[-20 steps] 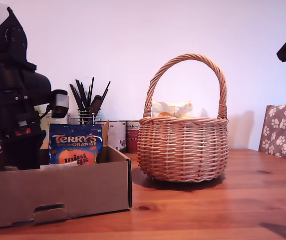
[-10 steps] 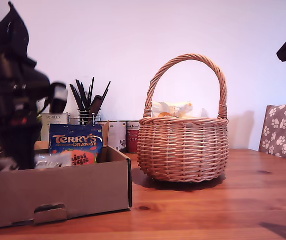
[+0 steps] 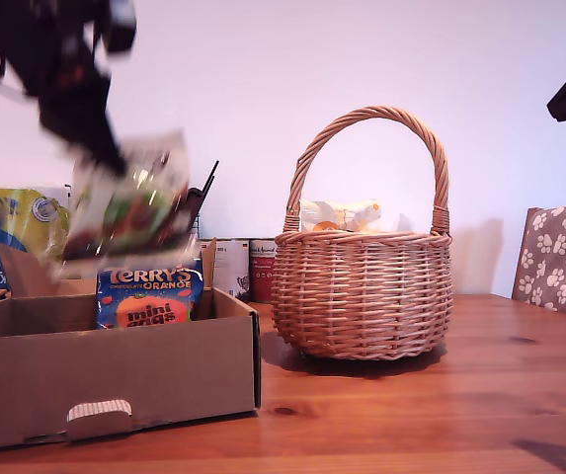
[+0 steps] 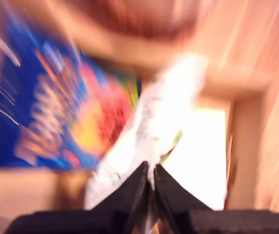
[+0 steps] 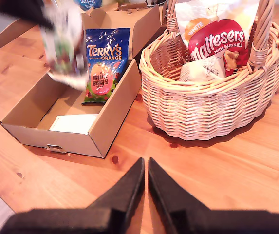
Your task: Move the bags of Easter eggs from the cardboard box on the left into the woven basket on the right side.
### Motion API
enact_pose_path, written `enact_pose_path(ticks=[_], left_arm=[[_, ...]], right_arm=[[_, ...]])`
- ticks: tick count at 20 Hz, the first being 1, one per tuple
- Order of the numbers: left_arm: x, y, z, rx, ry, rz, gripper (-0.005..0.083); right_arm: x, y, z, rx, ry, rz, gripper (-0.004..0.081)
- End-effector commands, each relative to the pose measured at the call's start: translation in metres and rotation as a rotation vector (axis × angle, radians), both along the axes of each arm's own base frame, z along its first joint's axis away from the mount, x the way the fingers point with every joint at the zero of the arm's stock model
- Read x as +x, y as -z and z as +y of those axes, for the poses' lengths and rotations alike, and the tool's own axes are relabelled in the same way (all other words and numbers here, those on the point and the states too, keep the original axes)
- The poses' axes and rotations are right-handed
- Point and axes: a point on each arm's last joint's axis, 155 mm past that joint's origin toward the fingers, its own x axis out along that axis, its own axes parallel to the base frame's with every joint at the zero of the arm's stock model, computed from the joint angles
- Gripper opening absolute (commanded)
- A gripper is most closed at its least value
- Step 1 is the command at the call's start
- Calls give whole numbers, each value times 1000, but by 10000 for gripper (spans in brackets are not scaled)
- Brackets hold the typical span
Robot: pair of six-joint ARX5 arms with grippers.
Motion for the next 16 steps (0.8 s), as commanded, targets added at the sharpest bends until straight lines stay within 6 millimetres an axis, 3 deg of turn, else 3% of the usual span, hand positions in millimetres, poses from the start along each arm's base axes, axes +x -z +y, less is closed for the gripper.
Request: enact_pose_path(ticks=[1,11,13,16], left_arm=[[1,-4,-7,-28,11,-2,-24],[22,-25,-23,-95,4,-101,-24],[27,-38,-41,-157,25,-144,-24],[32,-66,-85,-278,90,-248,-24]], right_arm=[[1,-4,1,4,-4,-12,-13],[1,-4,1,4,-3,-12,-13],[1,-4,1,4,-3,-12,-13],[1,-4,1,4,-4,-12,-13]])
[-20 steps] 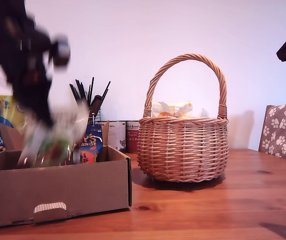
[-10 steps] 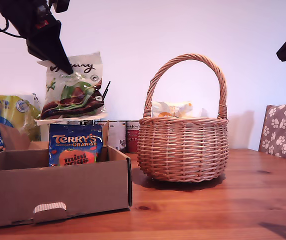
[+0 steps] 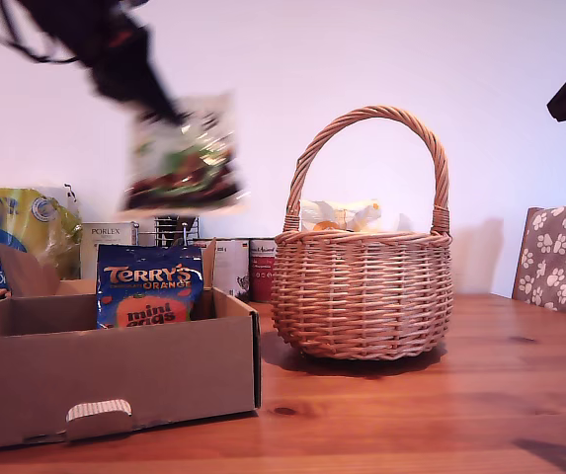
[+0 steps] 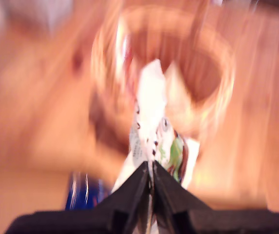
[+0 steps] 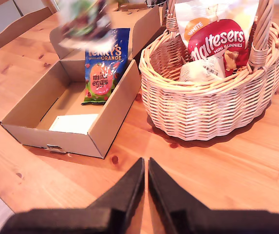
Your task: Move the bags of Easter eggs from the cardboard box on the left into the woven basket on the right side.
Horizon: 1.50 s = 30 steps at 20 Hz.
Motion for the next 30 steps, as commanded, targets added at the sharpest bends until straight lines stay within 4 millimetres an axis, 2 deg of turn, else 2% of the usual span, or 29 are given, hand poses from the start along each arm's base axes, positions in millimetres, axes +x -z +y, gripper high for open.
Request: enact_pose_path(ticks=[1,4,6,10,12,17,26,29,30], left_arm=[[3,-19,-29,-65,41,-68,-24],[7,-33,-70,-135,95,-164,-24],[12,-29,-92,-170,108,-179,-24],[31,7,-121,-153,100,-186,-24],[39,21,-129,-144,89,-194,-24],[43,41,-140,-134,78,-177,-24],[39,44,-142,-149,57,-119,-21],[49,41,-141,-135,17,-163,129],[52,39,-141,-131,3,-179,130]], right_arm=[[1,-5,1,4,-4,-13,-13],[1,-5,1,4,-3,-13,-13],[1,-5,1,4,-3,-13,-13],[1,-4,1,3,-3,-8,-13],[0,-3,1,2,-3,-5,-13],[0,-3,1,2,-3,-6,-13],[1,-3,1,2,-3,-7,-13],[1,-3,1,2,-3,-6,-13],[0,-3,1,2,-3,-6,-13]])
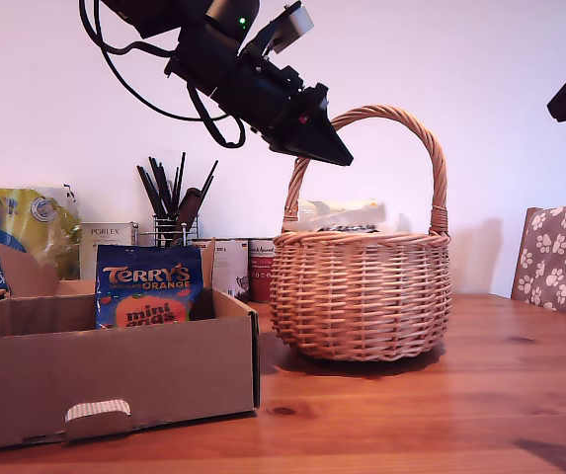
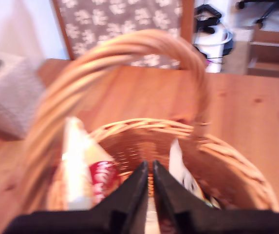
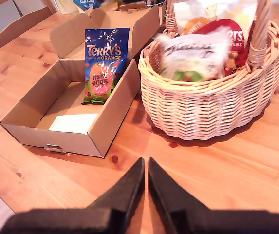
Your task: Move the bags of Easter eggs from the cardboard box on the left into the woven basket on the right side.
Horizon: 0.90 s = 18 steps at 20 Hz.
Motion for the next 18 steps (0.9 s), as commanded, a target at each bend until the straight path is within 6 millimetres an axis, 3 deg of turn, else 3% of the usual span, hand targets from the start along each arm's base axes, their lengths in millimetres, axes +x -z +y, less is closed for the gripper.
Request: enact_pose_path(ticks=[1,3,4,8,18], left_arm=[[0,-4,-2,-3,-9,-15,125],[-1,-12,5,8,-32,-18,62],[-2,-17,13,20,-39,-17,-27],[-13,-22,50,114,-65,14,-19],[-6,11,175,227,-144,220,-19]], right_arm=[[1,-3,1,2,-3,-7,-13],[0,-3,1,2,-3,-6,-13],[0,-3,1,2,-3,-6,-13],[1,-3,1,2,-3,-7,-13],[1,-3,1,2,-3,-8,-13]])
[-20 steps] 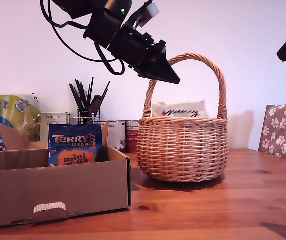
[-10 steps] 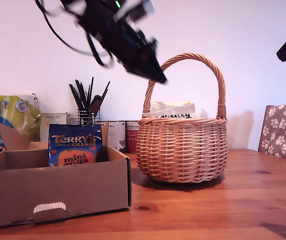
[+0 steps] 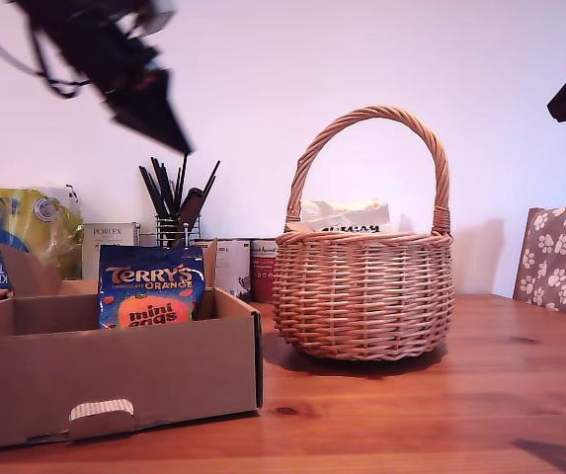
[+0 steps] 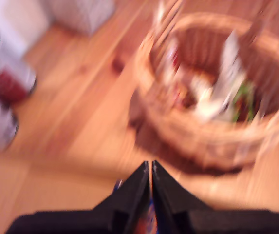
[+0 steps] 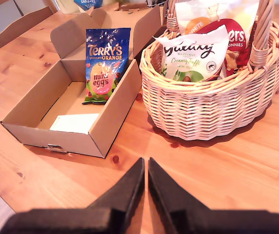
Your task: Move the bags of Easter eggs from the cardboard box on the left into the woven basket on the right side.
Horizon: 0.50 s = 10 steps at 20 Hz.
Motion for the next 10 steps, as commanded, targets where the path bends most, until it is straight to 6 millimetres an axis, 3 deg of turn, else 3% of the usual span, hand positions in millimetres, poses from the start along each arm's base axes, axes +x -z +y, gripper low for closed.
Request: enact_pose_path(ticks=[1,4,5,7,8,10], left_arm=[[0,15,6,14,12,32,-19],[5,18,25,16,-29,51,6],[7,20,28,16,-37,54,135],[15,26,34,30,-51,46,606],[19,32,35,58,-32,26,740],[20,43,34,88,17,11,784]], right_arm=[[1,-4,1,3,-3,-8,-13],[1,-3,1,1,-1,-9,-13],[1,-4,1,2,-1,-9,-13],[1,-4,1,3,-5,-10,-13],[1,-4,1,3,-4,-9,-13],[1,-4,1,3,-4,-10,-13]])
